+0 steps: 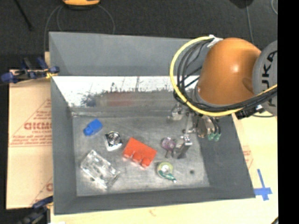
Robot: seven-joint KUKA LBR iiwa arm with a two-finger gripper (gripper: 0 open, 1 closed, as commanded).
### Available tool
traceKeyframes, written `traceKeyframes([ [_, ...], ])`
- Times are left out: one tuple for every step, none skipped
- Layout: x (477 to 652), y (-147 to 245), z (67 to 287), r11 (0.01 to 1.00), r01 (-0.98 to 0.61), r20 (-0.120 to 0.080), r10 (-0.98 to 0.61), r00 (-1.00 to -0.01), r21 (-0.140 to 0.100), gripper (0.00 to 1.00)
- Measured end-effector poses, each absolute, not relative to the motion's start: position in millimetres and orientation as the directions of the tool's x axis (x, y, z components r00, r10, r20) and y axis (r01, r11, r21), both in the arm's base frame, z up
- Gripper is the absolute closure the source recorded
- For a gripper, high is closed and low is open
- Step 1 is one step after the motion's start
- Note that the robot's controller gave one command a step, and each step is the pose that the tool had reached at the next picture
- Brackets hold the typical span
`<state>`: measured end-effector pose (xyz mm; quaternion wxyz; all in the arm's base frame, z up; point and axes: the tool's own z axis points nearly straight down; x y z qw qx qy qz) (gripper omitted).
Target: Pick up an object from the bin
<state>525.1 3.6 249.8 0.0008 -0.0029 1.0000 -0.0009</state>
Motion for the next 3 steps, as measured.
traceKeyframes([
  [525.8, -2, 78, 0.996, -0.084, 0.002, -0.084, -0.996, 0.001, 0.0],
  [525.8, 44, 77, 0.992, -0.124, -0.013, -0.125, -0.992, -0.007, 0.0],
  [526.0, 44, 79, 0.993, -0.121, -0.011, -0.121, -0.993, -0.005, 1.0],
])
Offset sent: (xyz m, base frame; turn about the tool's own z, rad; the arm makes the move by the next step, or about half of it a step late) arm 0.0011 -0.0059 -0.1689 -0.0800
